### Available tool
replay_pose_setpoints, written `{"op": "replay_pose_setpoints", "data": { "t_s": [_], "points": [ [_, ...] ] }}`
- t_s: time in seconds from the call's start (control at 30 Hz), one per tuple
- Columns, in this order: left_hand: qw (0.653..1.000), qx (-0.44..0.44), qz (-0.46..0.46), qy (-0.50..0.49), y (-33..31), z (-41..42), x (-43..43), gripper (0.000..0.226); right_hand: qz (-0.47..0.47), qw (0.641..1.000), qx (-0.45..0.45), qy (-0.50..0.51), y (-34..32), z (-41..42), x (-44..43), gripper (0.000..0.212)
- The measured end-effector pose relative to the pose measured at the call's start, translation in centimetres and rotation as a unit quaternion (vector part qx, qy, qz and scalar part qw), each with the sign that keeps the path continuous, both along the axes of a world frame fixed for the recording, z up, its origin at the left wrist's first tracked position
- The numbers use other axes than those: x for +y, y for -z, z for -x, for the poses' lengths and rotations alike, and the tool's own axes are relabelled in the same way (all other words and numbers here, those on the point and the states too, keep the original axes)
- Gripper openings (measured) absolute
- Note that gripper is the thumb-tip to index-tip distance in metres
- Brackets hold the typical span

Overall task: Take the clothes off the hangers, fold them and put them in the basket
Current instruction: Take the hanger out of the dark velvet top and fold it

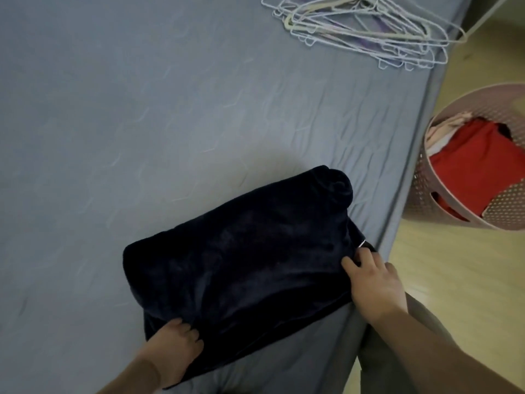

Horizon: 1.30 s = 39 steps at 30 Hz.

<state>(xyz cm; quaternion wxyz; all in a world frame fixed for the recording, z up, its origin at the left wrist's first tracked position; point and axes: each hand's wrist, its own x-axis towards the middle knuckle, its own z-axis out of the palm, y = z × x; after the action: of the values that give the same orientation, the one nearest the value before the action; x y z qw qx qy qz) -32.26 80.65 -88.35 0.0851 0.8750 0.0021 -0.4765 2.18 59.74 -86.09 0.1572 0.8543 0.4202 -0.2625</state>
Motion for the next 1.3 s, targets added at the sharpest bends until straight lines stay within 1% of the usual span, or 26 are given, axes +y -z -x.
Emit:
{"op": "replay_pose_setpoints", "data": {
  "t_s": [0.07,0.13,0.2,0.23,0.27,0.3,0.33,0.37,0.4,0.43,0.47,0.5,0.53,0.57,0.6,0.63,0.67,0.73,0.83,0.9,0.97,1.03,1.07,1.17,1.23,1.3],
  "points": [
    [0.995,0.085,0.001,0.060,-1.1,-2.8,-0.3,0.023,0.013,1.000,0.018,0.009,0.1,0.4,-0.2,0.044],
    [0.979,0.196,0.005,0.055,-2.4,-6.8,-0.9,0.036,0.013,0.998,0.045,0.038,-0.2,0.2,-0.3,0.043],
    [0.940,0.341,0.019,0.021,-4.0,-11.0,-1.2,0.056,-0.006,0.995,0.067,0.076,-0.3,0.1,0.0,0.036],
    [0.917,0.397,0.027,-0.018,-4.9,-13.8,-1.1,0.060,-0.026,0.992,0.071,0.103,-0.5,-0.1,0.0,0.031],
    [0.907,0.411,0.041,-0.082,-5.8,-16.8,-0.9,0.054,-0.046,0.988,0.073,0.130,-0.7,-0.3,0.1,0.028],
    [0.907,0.377,0.064,-0.176,-6.9,-19.6,-0.5,0.040,-0.062,0.983,0.077,0.153,-0.8,-0.3,0.2,0.029],
    [0.912,0.301,0.091,-0.264,-8.0,-22.4,-0.1,0.030,-0.067,0.981,0.078,0.167,-0.9,-0.3,0.3,0.031],
    [0.927,0.180,0.104,-0.313,-9.0,-25.3,0.1,0.023,-0.072,0.979,0.069,0.176,-1.0,-0.2,0.1,0.035],
    [0.940,0.026,0.096,-0.327,-9.7,-27.9,0.6,0.016,-0.088,0.978,0.056,0.183,-1.0,-0.2,0.1,0.041],
    [0.941,-0.120,0.080,-0.307,-10.1,-30.4,1.0,0.010,-0.107,0.974,0.051,0.191,-0.9,-0.1,0.2,0.046],
    [0.935,-0.230,0.069,-0.260,-10.5,-32.9,1.2,0.015,-0.126,0.969,0.061,0.205,-0.8,-0.1,0.3,0.051],
    [0.934,-0.295,0.057,-0.191,-10.2,-35.2,1.4,0.033,-0.150,0.960,0.079,0.221,-0.5,-0.3,0.3,0.056],
    [0.946,-0.301,0.039,-0.117,-9.8,-37.1,1.7,0.054,-0.163,0.953,0.099,0.236,-0.2,-0.4,0.3,0.061],
    [0.965,-0.255,0.014,-0.053,-9.4,-38.8,2.0,0.074,-0.169,0.948,0.108,0.247,0.0,-0.5,0.3,0.067],
    [0.983,-0.186,-0.013,-0.004,-8.8,-40.0,2.2,0.087,-0.168,0.948,0.103,0.250,0.4,-0.5,0.2,0.072],
    [0.992,-0.109,-0.045,0.039,-8.1,-41.1,2.4,0.092,-0.171,0.950,0.084,0.248,0.9,-0.6,0.1,0.074],
    [0.992,-0.041,-0.082,0.082,-7.6,-41.8,2.6,0.091,-0.169,0.954,0.063,0.241,1.3,-0.6,0.1,0.073],
    [0.977,0.030,-0.160,0.135,-6.7,-43.3,2.8,0.082,-0.164,0.958,0.045,0.232,2.3,-1.2,0.1,0.063],
    [0.961,0.073,-0.222,0.149,-5.9,-44.5,3.2,0.087,-0.185,0.959,0.028,0.211,3.0,-2.1,0.4,0.045],
    [0.961,0.093,-0.215,0.147,-5.4,-44.5,3.3,0.086,-0.188,0.958,0.009,0.215,3.3,-2.3,0.7,0.040],
    [0.970,0.086,-0.185,0.133,-4.7,-44.2,3.1,0.079,-0.171,0.956,0.025,0.236,3.2,-2.6,0.8,0.044],
    [0.976,0.091,-0.157,0.121,-3.8,-43.5,3.1,0.073,-0.146,0.949,0.071,0.269,3.1,-3.1,0.9,0.053],
    [0.978,0.088,-0.147,0.116,-3.2,-43.3,3.1,0.075,-0.138,0.944,0.091,0.284,3.1,-3.5,0.8,0.059],
    [0.984,0.070,-0.132,0.102,-2.2,-43.1,2.8,0.095,-0.105,0.932,0.135,0.319,2.8,-4.8,0.6,0.081],
    [0.980,0.085,-0.138,0.118,-1.6,-43.6,2.5,0.102,-0.069,0.930,0.171,0.318,2.7,-5.2,0.6,0.083],
    [0.971,0.109,-0.153,0.147,-1.5,-44.2,2.2,0.095,-0.062,0.929,0.191,0.311,2.7,-5.3,0.5,0.079]
  ]
}}
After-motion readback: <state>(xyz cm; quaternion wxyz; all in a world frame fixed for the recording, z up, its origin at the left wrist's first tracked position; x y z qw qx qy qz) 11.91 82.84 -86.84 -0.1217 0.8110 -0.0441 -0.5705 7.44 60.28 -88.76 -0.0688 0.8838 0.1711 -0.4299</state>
